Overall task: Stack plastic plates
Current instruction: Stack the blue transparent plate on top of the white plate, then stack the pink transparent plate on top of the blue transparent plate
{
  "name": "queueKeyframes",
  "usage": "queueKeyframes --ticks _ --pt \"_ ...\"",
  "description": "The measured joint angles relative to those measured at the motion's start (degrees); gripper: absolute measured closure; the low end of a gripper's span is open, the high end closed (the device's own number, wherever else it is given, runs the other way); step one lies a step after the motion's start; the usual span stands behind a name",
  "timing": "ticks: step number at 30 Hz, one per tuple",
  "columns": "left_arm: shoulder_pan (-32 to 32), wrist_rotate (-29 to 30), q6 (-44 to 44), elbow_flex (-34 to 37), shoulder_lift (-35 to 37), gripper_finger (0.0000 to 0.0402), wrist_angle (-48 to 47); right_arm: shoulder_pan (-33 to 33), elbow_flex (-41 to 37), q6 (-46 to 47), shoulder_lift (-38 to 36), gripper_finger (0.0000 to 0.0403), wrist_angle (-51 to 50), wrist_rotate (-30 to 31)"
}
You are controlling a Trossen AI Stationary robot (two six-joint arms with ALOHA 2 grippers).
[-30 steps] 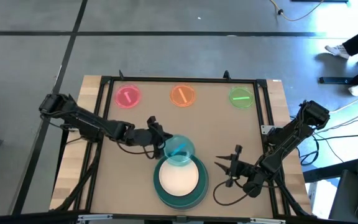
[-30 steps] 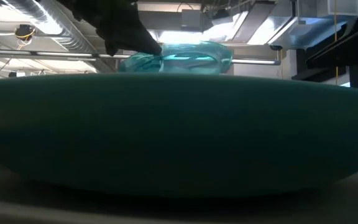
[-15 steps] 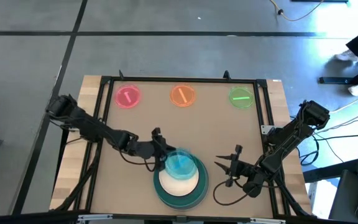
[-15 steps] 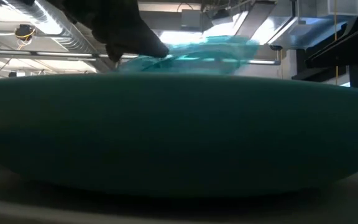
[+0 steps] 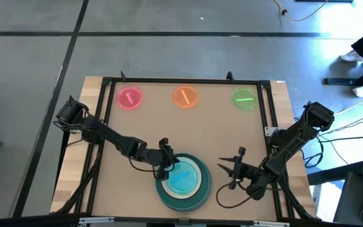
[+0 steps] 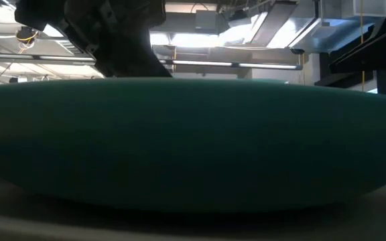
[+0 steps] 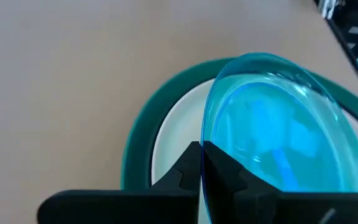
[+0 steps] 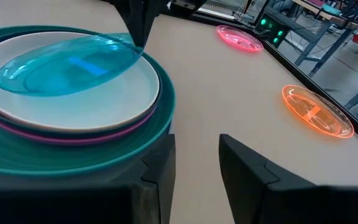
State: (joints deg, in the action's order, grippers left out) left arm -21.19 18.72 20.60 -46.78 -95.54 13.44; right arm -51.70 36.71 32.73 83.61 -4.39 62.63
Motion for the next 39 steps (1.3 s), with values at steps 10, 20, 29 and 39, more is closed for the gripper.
queueKeyframes --ticks 10,20,29,39 --pt "0.2 -0.2 0.0 0.0 0.0 0.0381 -0.4 0.0 0.0 0.0 0.0 0.029 0.0 0.0" --pt "0.6 -0.6 -0.2 0.0 0.5 0.0311 -1.8 0.0 0.0 0.0 0.0 0.029 0.0 0.0" --pt "0.6 0.9 -1.7 0.0 11.9 0.0309 -15.1 0.0 0.0 0.0 0.0 0.029 -0.1 0.0" --pt "1.6 17.1 2.7 0.0 23.8 0.031 -39.5 0.0 0.0 0.0 0.0 0.029 -0.1 0.0"
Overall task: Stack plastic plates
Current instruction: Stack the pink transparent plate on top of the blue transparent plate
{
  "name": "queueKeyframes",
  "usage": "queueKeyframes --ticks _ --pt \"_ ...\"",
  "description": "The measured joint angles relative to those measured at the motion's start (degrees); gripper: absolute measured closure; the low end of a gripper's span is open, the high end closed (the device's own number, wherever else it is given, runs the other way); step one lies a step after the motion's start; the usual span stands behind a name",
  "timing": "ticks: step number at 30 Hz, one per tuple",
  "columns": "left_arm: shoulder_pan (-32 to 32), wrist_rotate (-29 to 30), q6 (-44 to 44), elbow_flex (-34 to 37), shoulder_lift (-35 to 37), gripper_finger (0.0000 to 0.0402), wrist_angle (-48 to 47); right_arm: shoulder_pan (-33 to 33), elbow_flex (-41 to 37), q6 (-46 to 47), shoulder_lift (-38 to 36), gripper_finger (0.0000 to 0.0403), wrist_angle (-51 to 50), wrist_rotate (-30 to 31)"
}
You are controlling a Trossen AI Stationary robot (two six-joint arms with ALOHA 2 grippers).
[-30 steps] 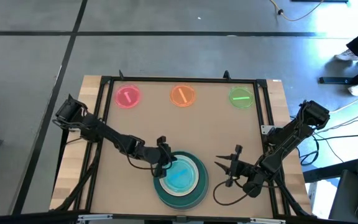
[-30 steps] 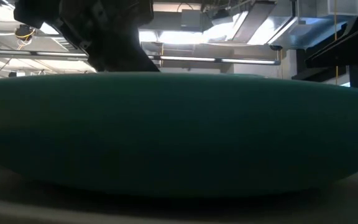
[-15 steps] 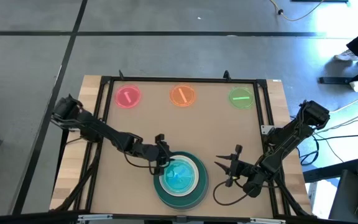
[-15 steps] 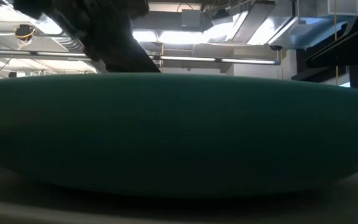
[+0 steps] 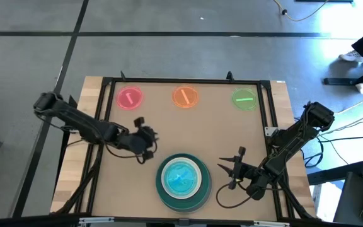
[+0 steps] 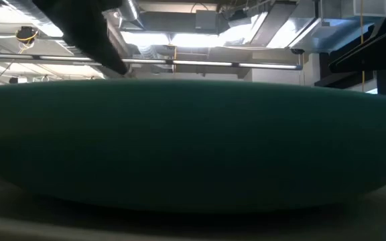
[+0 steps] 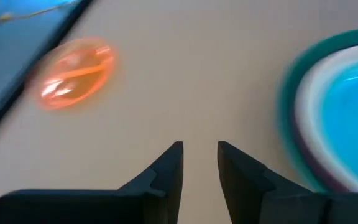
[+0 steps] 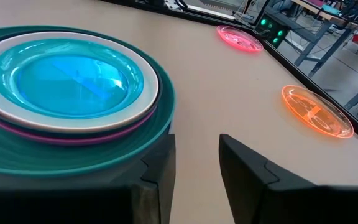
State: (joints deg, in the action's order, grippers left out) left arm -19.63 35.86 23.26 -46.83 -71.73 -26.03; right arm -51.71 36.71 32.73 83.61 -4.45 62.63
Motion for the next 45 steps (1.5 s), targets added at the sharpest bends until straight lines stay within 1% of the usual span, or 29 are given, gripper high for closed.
queueKeyframes --ticks 3,7,14,22,26,28,34,37,41,45 --pt "2.0 2.6 3.1 0.0 1.1 0.031 -6.1 0.0 0.0 0.0 0.0 0.029 0.0 0.4" --pt "6.6 2.7 6.4 0.0 0.8 0.031 -13.1 0.0 0.0 0.0 0.0 0.029 0.0 0.4" --pt "15.8 1.7 7.0 0.0 -1.4 0.031 -18.7 0.0 0.0 0.0 0.0 0.029 0.0 0.4" --pt "27.1 -3.3 2.8 0.0 -5.5 0.031 -18.6 0.0 0.0 0.0 0.0 0.029 0.0 0.9" --pt "32.5 -5.6 2.6 0.0 -7.7 0.031 -18.4 0.0 0.0 0.0 0.0 0.029 0.0 0.9" --pt "35.1 -5.7 3.5 0.0 -8.8 0.031 -18.0 0.0 0.0 0.0 0.0 0.029 0.0 0.9" --pt "41.6 -8.6 2.9 0.0 -13.2 0.031 -17.3 0.0 0.0 0.0 0.0 0.029 0.0 0.9" --pt "44.0 -8.3 0.7 0.0 -16.0 0.031 -16.7 0.0 0.0 0.0 0.0 0.029 0.0 0.9" --pt "45.9 -7.5 0.1 0.0 -19.6 0.031 -16.2 0.0 0.0 0.0 0.0 0.029 0.0 0.9" --pt "46.9 -3.0 0.1 0.0 -22.2 0.031 -16.2 0.0 0.0 0.0 0.0 0.029 -0.1 0.9"
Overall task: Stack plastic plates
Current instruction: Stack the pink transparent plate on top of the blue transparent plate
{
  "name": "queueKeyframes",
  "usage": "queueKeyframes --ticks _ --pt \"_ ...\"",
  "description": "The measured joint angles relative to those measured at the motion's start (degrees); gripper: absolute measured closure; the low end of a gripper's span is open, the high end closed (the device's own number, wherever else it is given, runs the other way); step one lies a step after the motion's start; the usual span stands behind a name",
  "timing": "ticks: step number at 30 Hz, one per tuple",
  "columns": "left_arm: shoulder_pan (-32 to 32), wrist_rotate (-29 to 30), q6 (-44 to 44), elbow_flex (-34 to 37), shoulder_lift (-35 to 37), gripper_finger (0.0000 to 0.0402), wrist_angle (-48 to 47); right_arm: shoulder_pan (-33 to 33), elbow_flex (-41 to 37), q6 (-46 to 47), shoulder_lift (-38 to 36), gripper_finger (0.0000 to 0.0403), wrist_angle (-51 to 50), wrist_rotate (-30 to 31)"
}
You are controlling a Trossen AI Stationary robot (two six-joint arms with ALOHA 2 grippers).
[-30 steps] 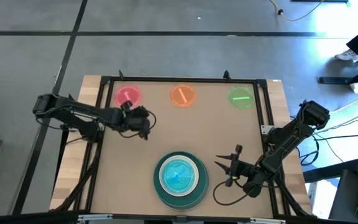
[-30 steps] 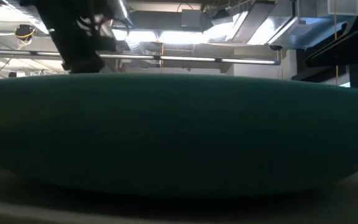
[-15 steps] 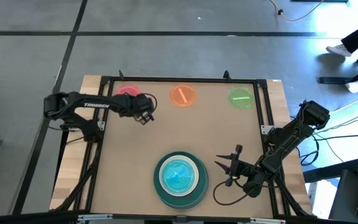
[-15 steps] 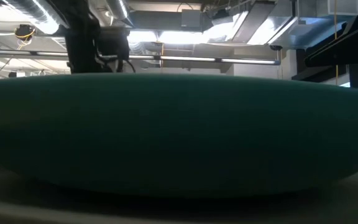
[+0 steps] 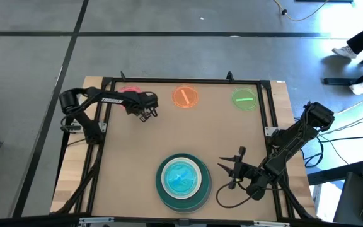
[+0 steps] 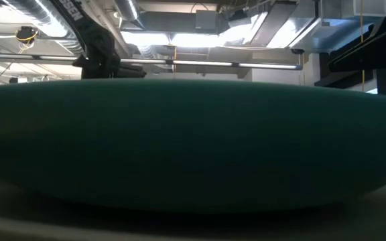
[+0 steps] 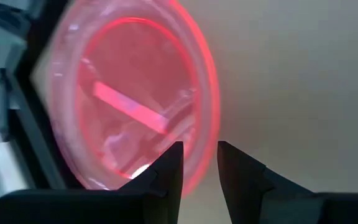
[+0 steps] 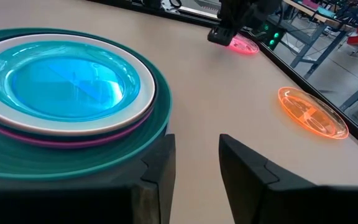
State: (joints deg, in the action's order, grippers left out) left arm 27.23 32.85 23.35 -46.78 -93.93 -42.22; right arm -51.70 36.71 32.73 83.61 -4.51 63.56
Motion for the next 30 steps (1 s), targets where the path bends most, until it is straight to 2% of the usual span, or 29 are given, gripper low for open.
queueKeyframes --ticks 5,15,22,25,30 --pt "0.9 1.4 -0.3 0.0 -1.3 0.031 0.7 0.0 0.0 0.0 0.0 0.029 0.0 0.0" --pt "2.8 -1.0 -3.1 0.2 -1.4 0.031 3.1 0.0 0.0 0.0 0.0 0.029 0.0 0.0" --pt "3.8 -2.6 -5.9 3.3 -1.0 0.0314 6.0 0.0 0.0 0.0 0.0 0.029 -0.1 0.0" --pt "3.7 -2.7 -6.0 3.7 -1.0 0.0332 6.1 0.0 0.0 0.0 0.0 0.029 -0.1 0.2" --pt "1.9 -1.2 -7.1 3.9 -1.2 0.0385 7.1 0.0 0.0 0.0 0.0 0.029 0.0 0.3"
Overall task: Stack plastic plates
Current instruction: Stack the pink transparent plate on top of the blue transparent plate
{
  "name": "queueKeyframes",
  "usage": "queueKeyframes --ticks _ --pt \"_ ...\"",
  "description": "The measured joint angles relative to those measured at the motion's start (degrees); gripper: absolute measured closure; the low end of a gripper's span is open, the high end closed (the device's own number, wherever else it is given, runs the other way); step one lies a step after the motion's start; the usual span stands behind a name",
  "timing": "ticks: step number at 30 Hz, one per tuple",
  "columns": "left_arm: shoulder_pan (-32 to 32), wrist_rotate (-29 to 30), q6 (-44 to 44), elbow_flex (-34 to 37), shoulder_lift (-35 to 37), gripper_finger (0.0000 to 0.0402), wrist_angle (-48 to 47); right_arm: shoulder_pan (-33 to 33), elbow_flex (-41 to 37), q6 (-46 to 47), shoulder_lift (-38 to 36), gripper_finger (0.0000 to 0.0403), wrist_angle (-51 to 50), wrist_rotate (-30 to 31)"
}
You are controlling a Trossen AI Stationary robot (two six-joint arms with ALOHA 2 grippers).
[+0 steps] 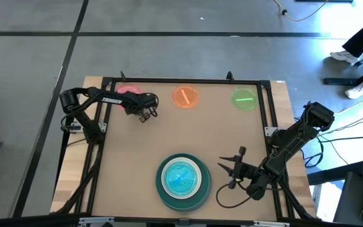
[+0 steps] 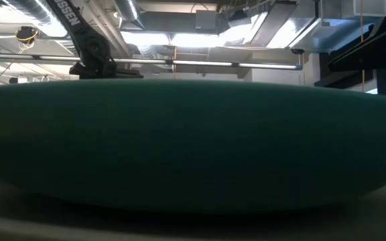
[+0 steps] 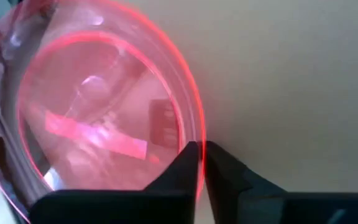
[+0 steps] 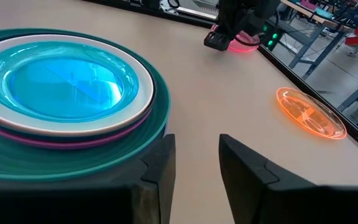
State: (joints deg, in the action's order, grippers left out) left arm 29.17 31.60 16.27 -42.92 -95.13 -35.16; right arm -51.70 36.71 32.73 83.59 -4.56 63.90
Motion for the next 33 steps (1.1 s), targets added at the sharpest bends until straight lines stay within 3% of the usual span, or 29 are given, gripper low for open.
queueKeyframes --ticks 7,14,22,33 --pt "-3.6 2.7 -0.4 0.2 -0.2 0.0394 1.0 0.0 0.0 0.0 0.0 0.029 0.0 0.0" --pt "-8.9 1.5 -0.1 -2.6 -0.2 0.0397 0.9 2.0 0.0 0.0 0.0 0.029 0.0 -0.5" --pt "-16.5 2.0 0.1 -8.9 -0.2 0.0399 -0.4 6.3 0.0 0.3 0.3 0.029 0.0 -5.7" --pt "-31.2 2.3 -3.2 -18.8 -0.2 0.0399 0.2 7.6 0.0 0.0 0.3 0.029 0.0 -5.5"
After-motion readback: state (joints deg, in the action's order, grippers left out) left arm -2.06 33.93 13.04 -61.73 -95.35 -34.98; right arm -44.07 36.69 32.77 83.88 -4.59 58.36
